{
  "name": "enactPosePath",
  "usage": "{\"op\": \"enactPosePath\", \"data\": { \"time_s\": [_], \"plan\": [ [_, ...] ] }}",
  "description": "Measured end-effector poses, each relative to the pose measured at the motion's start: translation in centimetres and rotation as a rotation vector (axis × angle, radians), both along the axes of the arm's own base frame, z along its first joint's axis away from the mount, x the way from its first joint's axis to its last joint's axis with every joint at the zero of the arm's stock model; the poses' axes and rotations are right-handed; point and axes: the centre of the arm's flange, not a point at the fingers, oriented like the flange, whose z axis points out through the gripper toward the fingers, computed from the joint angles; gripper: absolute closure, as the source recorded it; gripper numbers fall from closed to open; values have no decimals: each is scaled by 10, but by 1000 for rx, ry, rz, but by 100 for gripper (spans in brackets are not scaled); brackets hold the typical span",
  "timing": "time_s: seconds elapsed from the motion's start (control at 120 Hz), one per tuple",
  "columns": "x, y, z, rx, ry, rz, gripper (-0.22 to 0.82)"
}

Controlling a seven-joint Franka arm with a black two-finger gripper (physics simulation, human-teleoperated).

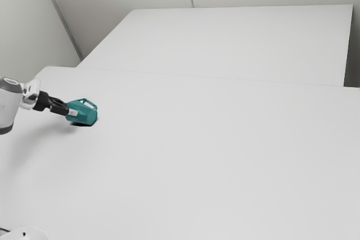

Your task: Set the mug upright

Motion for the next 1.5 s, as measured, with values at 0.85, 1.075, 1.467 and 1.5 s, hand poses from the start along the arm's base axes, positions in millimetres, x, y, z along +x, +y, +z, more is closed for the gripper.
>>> {"op": "enactPosePath", "data": {
  "time_s": [0.85, 1.075, 1.467, 1.5],
  "plan": [
    [35, -40, 51, 106, -48, -60, 73],
    [46, -65, 81, 131, -39, -70, 77],
    [50, -154, 136, 199, 89, -90, 79],
    [51, -163, 139, 214, 112, -99, 79]
  ]
}}
